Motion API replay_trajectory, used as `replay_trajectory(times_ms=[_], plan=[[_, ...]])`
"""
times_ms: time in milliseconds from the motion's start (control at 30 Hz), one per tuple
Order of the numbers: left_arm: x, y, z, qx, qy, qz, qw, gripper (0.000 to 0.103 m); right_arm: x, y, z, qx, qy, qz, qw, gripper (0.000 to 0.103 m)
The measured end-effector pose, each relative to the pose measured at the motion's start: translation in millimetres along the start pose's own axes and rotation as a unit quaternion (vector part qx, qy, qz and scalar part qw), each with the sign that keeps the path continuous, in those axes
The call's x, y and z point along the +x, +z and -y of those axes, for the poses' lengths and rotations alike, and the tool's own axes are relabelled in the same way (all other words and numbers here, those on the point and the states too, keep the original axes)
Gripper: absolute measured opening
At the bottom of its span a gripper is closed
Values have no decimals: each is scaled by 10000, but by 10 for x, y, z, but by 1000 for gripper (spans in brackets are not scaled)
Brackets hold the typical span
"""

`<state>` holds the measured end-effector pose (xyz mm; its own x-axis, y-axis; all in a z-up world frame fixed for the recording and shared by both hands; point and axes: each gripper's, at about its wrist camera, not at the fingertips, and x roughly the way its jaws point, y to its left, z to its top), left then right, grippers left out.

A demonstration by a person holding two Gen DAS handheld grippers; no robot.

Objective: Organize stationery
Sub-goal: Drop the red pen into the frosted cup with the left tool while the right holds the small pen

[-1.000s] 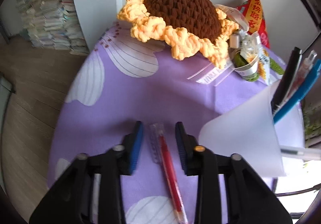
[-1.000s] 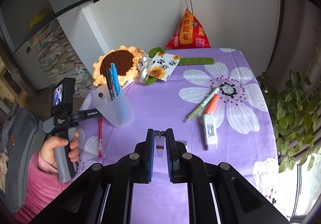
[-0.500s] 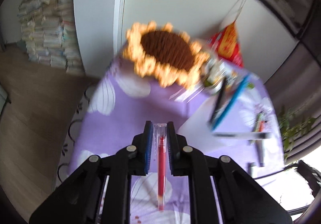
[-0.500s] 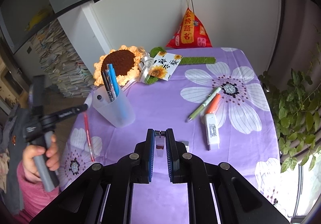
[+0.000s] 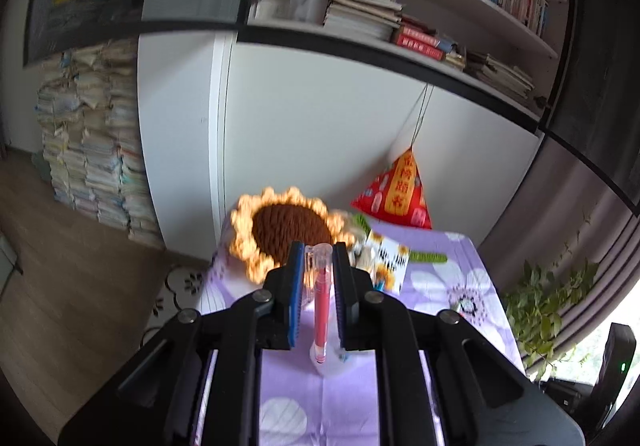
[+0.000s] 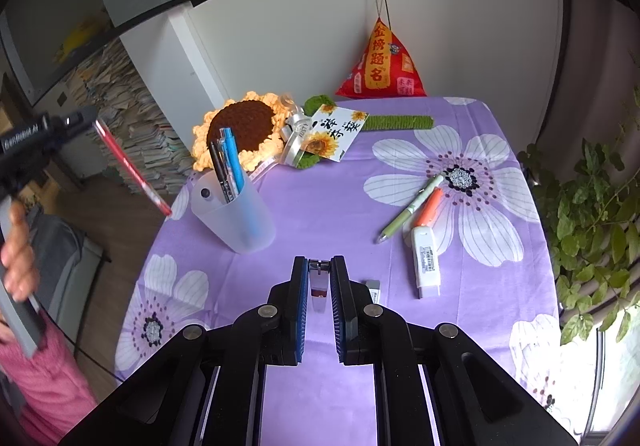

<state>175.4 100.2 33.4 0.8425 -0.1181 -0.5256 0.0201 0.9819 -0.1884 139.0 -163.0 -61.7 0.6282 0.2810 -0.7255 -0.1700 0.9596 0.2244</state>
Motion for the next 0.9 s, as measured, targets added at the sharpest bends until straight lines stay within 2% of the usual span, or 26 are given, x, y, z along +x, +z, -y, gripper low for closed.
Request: replay_trajectory(times_ms=[200, 567, 767, 900], plan=[[195, 15, 104, 73, -100, -125, 9998, 12, -60, 6, 58, 53, -66, 62, 9999, 12], [654, -398, 163, 217, -136, -800, 9965, 12, -62, 22, 74, 52, -104, 61, 9999, 12], [718, -570, 161, 302, -232, -1042, 9938, 13, -108, 125, -38, -59, -19, 187, 9998, 12], [644, -643, 113, 197, -358, -1034, 9938, 14, -196, 260, -175, -198, 31, 393, 9990, 12]])
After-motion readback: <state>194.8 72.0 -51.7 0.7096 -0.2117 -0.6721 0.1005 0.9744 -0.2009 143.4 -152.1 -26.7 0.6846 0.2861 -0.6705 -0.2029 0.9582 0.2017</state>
